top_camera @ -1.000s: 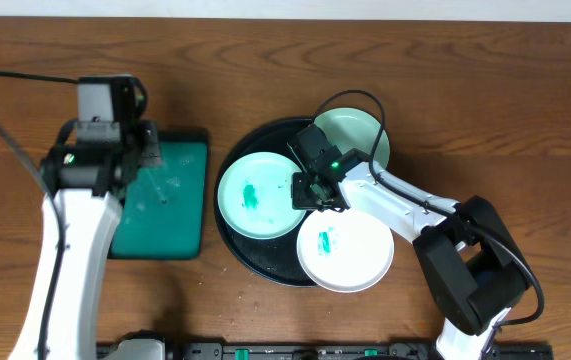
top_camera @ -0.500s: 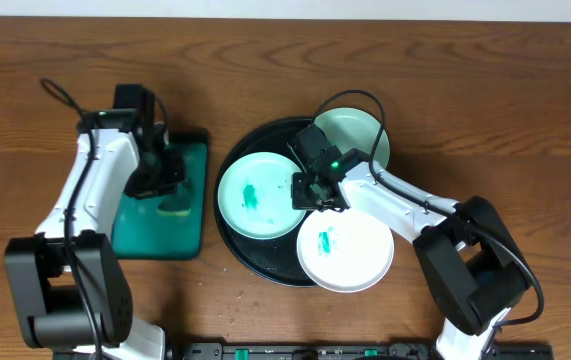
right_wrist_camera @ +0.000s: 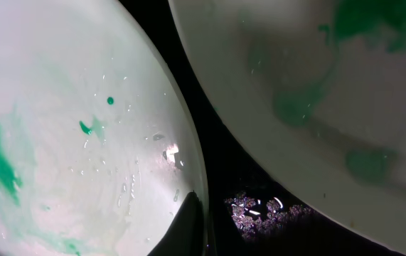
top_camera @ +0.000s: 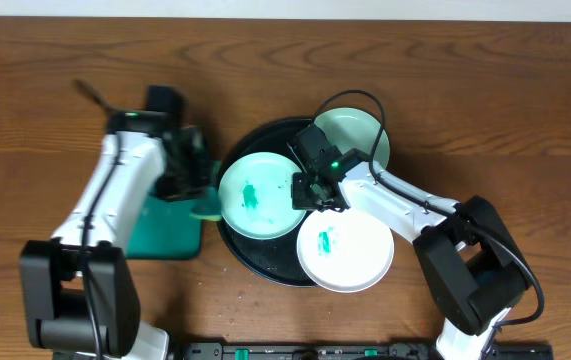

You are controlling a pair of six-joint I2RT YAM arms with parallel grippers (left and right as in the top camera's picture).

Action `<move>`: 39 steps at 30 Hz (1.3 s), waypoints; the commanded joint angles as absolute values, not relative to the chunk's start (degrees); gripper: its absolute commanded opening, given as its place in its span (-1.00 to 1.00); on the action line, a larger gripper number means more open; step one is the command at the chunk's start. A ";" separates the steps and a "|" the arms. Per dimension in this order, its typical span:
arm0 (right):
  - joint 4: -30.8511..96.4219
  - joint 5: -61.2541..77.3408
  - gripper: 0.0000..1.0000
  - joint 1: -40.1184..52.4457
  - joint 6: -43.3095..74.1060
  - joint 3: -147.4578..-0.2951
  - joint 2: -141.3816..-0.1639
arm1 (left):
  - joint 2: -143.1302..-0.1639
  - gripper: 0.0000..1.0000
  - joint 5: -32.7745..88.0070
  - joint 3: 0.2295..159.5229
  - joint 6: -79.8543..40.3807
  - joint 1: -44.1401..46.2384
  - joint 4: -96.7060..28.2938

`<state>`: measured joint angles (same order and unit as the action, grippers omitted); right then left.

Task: Clean dirty plates on tray and stack at the side
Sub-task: 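Scrub the pale green plate held by right gripper with the sponge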

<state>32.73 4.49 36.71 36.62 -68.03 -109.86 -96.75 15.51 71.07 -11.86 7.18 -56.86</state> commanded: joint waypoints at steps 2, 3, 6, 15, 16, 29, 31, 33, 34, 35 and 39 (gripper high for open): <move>33.89 4.67 -0.97 37.60 35.14 -67.59 -109.84 | -95.85 -0.86 12.75 71.26 -18.98 16.08 -52.23; 33.89 4.80 -0.97 37.60 35.14 -67.59 -109.84 | -96.47 -0.86 12.80 71.26 -20.60 17.04 -50.92; 33.93 5.04 -0.98 37.60 35.14 -67.59 -109.84 | -99.02 -0.86 12.86 71.26 -23.51 17.50 -48.95; 34.13 5.02 -0.97 37.60 35.11 -67.59 -109.84 | -112.07 -0.86 13.82 71.29 -25.41 17.32 -45.91; 34.20 5.02 -0.98 37.60 35.11 -67.59 -109.84 | -113.27 -0.85 14.83 71.29 -25.41 17.34 -45.69; 34.33 5.02 -0.97 37.60 35.14 -67.59 -109.84 | -116.92 -0.86 43.13 71.26 -25.17 23.57 -38.74; 34.39 5.02 -0.97 37.60 35.14 -67.59 -109.84 | -116.92 -0.86 43.31 71.26 -26.09 24.12 -37.93; 34.41 5.02 -0.97 37.60 35.31 -67.59 -109.84 | -116.92 -0.86 44.60 71.26 -26.15 24.21 -37.17; 34.41 5.02 -0.97 37.60 35.33 -67.59 -109.84 | -116.92 -0.86 44.56 71.26 -26.52 24.18 -36.95; 34.41 5.02 -0.97 37.60 35.35 -67.59 -109.84 | -116.92 -0.86 44.10 71.26 -26.48 24.18 -36.82; 34.50 5.02 -0.98 37.60 35.99 -67.59 -109.84 | -116.92 -0.85 35.09 71.26 -27.64 23.09 -37.50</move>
<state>34.46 3.14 36.40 36.64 -68.10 -109.56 -115.02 37.58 72.47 -26.02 22.61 -37.19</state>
